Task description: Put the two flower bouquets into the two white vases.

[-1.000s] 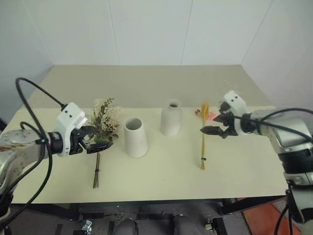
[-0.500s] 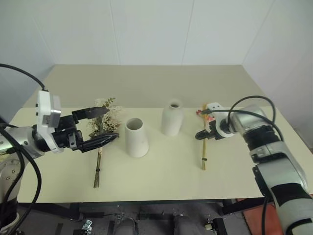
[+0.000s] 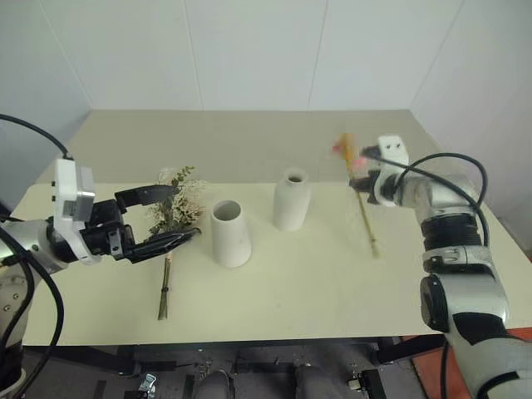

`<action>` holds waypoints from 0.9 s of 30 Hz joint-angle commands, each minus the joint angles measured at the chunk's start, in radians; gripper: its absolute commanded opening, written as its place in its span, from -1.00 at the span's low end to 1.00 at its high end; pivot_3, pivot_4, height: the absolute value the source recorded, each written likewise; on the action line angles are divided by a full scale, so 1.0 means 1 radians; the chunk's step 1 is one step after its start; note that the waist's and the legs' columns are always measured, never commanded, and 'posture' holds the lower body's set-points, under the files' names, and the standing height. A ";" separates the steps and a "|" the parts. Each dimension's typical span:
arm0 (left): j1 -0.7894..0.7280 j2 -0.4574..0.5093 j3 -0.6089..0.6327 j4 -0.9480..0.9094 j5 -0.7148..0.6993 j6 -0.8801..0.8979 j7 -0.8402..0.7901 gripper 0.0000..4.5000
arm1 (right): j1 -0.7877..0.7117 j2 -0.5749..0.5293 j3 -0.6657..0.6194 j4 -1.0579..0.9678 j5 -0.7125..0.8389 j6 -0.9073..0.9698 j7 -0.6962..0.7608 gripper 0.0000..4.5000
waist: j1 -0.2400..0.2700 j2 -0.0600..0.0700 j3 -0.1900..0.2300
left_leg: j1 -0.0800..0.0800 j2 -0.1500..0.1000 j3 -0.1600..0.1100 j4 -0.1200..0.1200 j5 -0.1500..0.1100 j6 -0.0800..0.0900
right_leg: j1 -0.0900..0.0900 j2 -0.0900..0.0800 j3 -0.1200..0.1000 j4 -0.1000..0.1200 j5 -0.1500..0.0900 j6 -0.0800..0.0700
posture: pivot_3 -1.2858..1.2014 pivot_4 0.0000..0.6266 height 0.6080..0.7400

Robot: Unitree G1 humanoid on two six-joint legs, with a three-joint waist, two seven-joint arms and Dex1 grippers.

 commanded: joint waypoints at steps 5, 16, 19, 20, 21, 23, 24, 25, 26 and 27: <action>-0.037 0.041 0.003 0.031 -0.017 -0.026 -0.038 1.00 | -0.073 0.103 -0.179 -0.351 0.251 -0.142 -0.014 -0.98 | -0.001 0.001 0.001 | 0.000 0.000 0.000 0.000 0.000 0.000 | 0.000 0.000 0.000 0.000 0.000 0.000 | 0.03 -0.52 1.00; -0.047 0.047 -0.012 0.045 -0.009 -0.037 -0.049 1.00 | -0.101 0.219 -0.080 -0.380 0.310 -0.227 -0.005 -0.98 | -0.001 0.002 0.001 | 0.001 0.001 0.000 0.000 0.000 0.000 | 0.000 0.000 0.000 0.000 0.000 0.000 | 0.03 -0.52 1.00; -0.041 0.047 -0.009 0.040 -0.009 -0.039 -0.047 1.00 | -0.088 0.240 -0.050 -0.340 0.291 -0.295 0.009 -0.98 | -0.001 0.002 0.001 | 0.001 0.001 0.000 0.000 0.000 0.000 | 0.000 0.000 0.000 0.000 0.000 0.000 | 0.03 -0.52 1.00; -0.038 0.046 -0.007 0.037 -0.009 -0.039 -0.046 1.00 | -0.082 0.245 -0.037 -0.314 0.276 -0.329 0.015 -0.98 | -0.001 0.002 0.001 | 0.001 0.001 0.000 0.000 0.000 0.000 | 0.000 0.000 0.000 0.000 0.000 0.000 | 0.03 -0.52 1.00; -0.035 0.046 -0.005 0.034 -0.010 -0.038 -0.044 1.00 | -0.074 0.247 -0.022 -0.286 0.256 -0.360 0.025 -0.98 | -0.002 0.002 0.001 | 0.001 0.001 0.000 0.000 0.000 0.000 | 0.000 0.000 0.000 0.000 0.000 0.000 | 0.03 -0.52 1.00; -0.031 0.046 -0.001 0.030 -0.010 -0.037 -0.040 1.00 | -0.063 0.249 -0.002 -0.238 0.228 -0.416 0.039 -0.98 | -0.002 0.002 0.001 | 0.001 0.001 0.000 0.000 0.000 0.000 | 0.000 0.000 0.000 0.000 0.000 0.000 | 0.03 -0.52 1.00; -0.028 0.047 0.002 0.027 -0.010 -0.036 -0.039 1.00 | -0.057 0.250 0.001 -0.221 0.225 -0.432 0.048 -0.98 | -0.002 0.002 0.001 | 0.001 0.001 0.000 0.000 0.000 0.000 | 0.000 0.000 0.000 0.000 0.000 0.000 | 0.03 -0.52 1.00; -0.025 0.047 0.003 0.025 -0.010 -0.036 -0.038 1.00 | -0.053 0.250 0.003 -0.208 0.223 -0.445 0.053 -0.98 | -0.002 0.002 0.001 | 0.001 0.001 0.000 0.000 0.000 0.000 | 0.000 0.000 0.000 0.000 0.000 0.000 | 0.03 -0.52 1.00; -0.023 0.048 0.004 0.023 -0.010 -0.036 -0.036 1.00 | -0.049 0.250 0.007 -0.197 0.217 -0.457 0.053 -0.98 | -0.002 0.002 0.001 | 0.001 0.001 0.000 0.000 0.000 0.000 | 0.000 0.000 0.000 0.000 0.000 0.000 | 0.03 -0.52 1.00; -0.018 0.049 0.007 0.021 -0.011 -0.036 -0.036 1.00 | -0.037 0.248 0.016 -0.196 0.213 -0.463 0.061 -0.98 | -0.002 0.002 0.001 | 0.000 0.001 0.000 0.000 0.000 0.000 | 0.000 0.000 0.000 0.000 0.000 0.000 | 0.03 -0.52 1.00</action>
